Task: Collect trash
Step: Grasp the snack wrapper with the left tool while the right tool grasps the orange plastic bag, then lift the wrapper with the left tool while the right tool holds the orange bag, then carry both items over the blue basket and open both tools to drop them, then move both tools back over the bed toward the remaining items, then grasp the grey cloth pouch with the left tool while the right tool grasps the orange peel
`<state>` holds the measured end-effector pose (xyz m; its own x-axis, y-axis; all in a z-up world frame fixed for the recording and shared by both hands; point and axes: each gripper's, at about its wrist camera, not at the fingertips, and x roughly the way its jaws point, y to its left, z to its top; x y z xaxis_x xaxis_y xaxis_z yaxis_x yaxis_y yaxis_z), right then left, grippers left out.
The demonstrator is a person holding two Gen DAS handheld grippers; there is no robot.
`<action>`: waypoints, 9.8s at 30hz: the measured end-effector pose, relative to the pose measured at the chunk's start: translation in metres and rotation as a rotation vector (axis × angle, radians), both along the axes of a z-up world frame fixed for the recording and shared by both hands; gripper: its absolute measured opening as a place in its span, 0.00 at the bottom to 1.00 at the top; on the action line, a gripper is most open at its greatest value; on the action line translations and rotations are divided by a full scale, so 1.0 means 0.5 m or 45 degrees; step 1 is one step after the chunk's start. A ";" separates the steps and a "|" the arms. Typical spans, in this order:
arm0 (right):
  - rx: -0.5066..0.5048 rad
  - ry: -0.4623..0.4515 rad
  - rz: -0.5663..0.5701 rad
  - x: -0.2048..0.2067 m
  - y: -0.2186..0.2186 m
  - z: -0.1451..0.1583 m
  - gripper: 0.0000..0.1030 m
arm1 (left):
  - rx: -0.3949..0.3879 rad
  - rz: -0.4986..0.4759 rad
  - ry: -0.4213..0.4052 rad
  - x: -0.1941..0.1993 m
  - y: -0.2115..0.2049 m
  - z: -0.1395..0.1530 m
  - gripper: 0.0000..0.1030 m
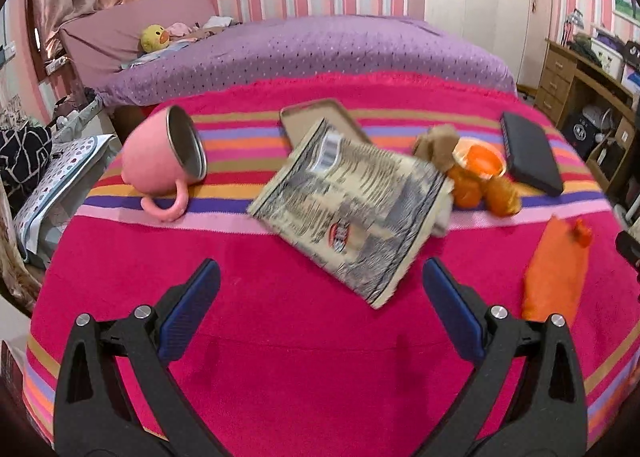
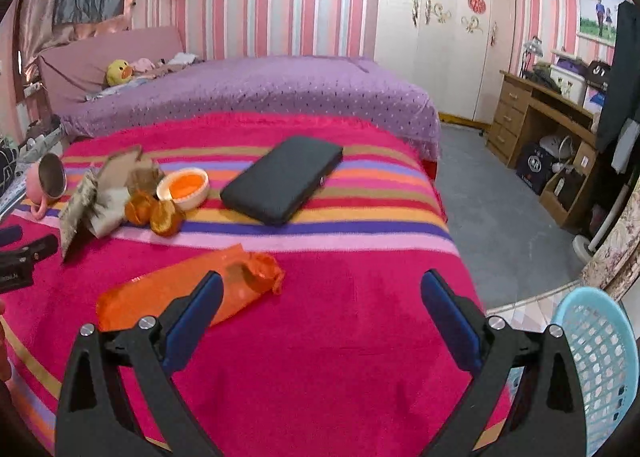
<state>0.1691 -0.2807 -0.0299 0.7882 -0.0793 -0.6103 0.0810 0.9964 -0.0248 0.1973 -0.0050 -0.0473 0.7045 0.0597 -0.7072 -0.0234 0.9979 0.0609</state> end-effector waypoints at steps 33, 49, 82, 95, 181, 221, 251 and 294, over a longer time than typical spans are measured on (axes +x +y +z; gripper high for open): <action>-0.032 0.144 0.110 0.056 0.074 -0.034 0.94 | -0.104 -0.035 0.051 -0.003 0.080 -0.009 0.00; 0.001 0.188 0.293 0.076 0.126 -0.053 0.16 | -0.066 -0.026 -0.001 -0.010 0.086 0.006 0.00; 0.127 -0.003 0.207 0.004 -0.016 -0.005 0.15 | -0.044 -0.174 -0.243 -0.099 -0.011 0.124 0.00; 0.144 0.004 0.196 -0.004 -0.027 -0.010 0.15 | 0.049 -0.044 -0.164 -0.063 0.006 0.082 0.01; -0.014 0.007 -0.511 -0.395 -0.692 0.038 0.16 | -0.230 -0.856 -0.053 -0.254 -0.821 0.070 0.00; -0.045 -0.004 -0.526 -0.310 -0.543 0.051 0.95 | -0.122 -0.631 -0.228 -0.186 -0.581 0.126 0.95; 0.015 0.002 0.121 0.070 0.160 0.011 0.95 | -0.042 0.030 -0.070 0.022 0.130 0.043 0.95; 0.087 0.070 0.197 0.074 0.075 -0.014 0.28 | -0.152 0.073 0.062 0.138 -0.045 -0.010 0.89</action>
